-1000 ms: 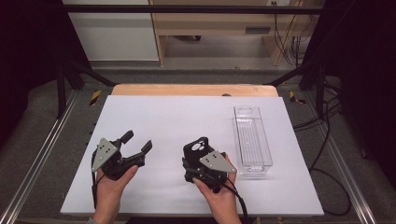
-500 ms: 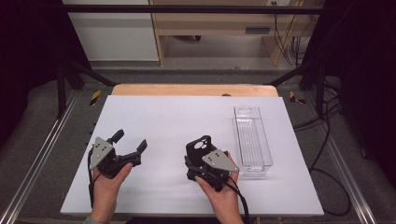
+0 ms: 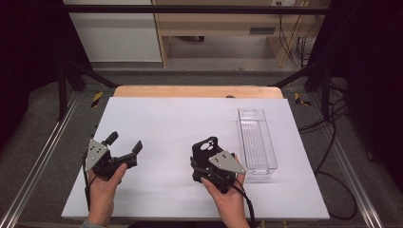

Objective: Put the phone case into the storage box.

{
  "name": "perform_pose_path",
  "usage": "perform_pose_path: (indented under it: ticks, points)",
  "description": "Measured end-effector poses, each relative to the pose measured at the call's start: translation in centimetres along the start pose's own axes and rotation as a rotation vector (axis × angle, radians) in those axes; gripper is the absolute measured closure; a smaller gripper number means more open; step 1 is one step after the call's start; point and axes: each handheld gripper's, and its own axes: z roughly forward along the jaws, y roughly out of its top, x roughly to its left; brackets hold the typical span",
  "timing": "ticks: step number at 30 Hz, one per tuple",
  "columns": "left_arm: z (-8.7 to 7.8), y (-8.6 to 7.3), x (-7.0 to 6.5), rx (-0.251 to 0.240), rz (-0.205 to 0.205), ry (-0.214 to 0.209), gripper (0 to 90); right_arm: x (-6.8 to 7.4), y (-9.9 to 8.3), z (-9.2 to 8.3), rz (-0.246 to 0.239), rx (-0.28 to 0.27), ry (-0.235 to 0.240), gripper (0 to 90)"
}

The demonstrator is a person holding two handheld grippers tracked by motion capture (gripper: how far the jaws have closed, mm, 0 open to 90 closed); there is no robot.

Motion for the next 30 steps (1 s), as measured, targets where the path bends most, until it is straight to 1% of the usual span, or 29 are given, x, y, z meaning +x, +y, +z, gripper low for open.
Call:
perform_pose_path:
  ticks: [3, 6, 11, 12, 14, 15, 19, 21, 25, 30]
  points:
    - [0.0, -0.2, 0.4, 0.003, 0.008, 0.011, 4.3, -0.2, 0.0, 0.0, 0.008, -0.001, -0.003, 14.2]
    - [0.1, -0.4, 0.7, 0.01, 0.005, 0.011, 4.1, -0.4, 0.0, 0.1, 0.012, 0.0, -0.006, 14.2]
    - [0.1, -0.5, 0.7, 0.009, 0.007, 0.012, 4.1, -0.9, 0.1, -0.1, 0.02, -0.005, -0.015, 14.2]
    - [0.1, -0.5, 0.7, 0.008, 0.013, 0.017, 4.1, -0.9, 0.1, -0.2, 0.024, -0.005, -0.017, 14.3]
    - [0.1, -0.6, 0.7, 0.014, 0.015, 0.011, 4.1, -1.1, 0.2, -0.2, 0.028, -0.008, -0.021, 14.3]
    - [0.1, -0.6, 0.7, 0.015, 0.019, 0.017, 4.1, -1.2, 0.2, -0.2, 0.027, -0.01, -0.023, 14.3]
    - [0.2, -0.7, 0.8, 0.013, 0.017, 0.016, 4.1, -1.3, 0.4, -0.2, 0.021, -0.014, -0.03, 14.3]
    - [0.2, -0.8, 0.8, 0.015, 0.013, 0.012, 4.1, -1.3, 0.4, -0.3, 0.038, -0.02, -0.03, 14.3]
    - [0.5, -1.0, 0.8, 0.025, 0.008, 0.0, 4.1, -1.4, 0.4, -0.1, 0.047, -0.025, -0.041, 14.3]
    - [0.3, -1.0, 0.8, 0.025, 0.013, -0.002, 4.1, -1.6, 0.4, 0.0, 0.043, -0.026, -0.052, 14.3]
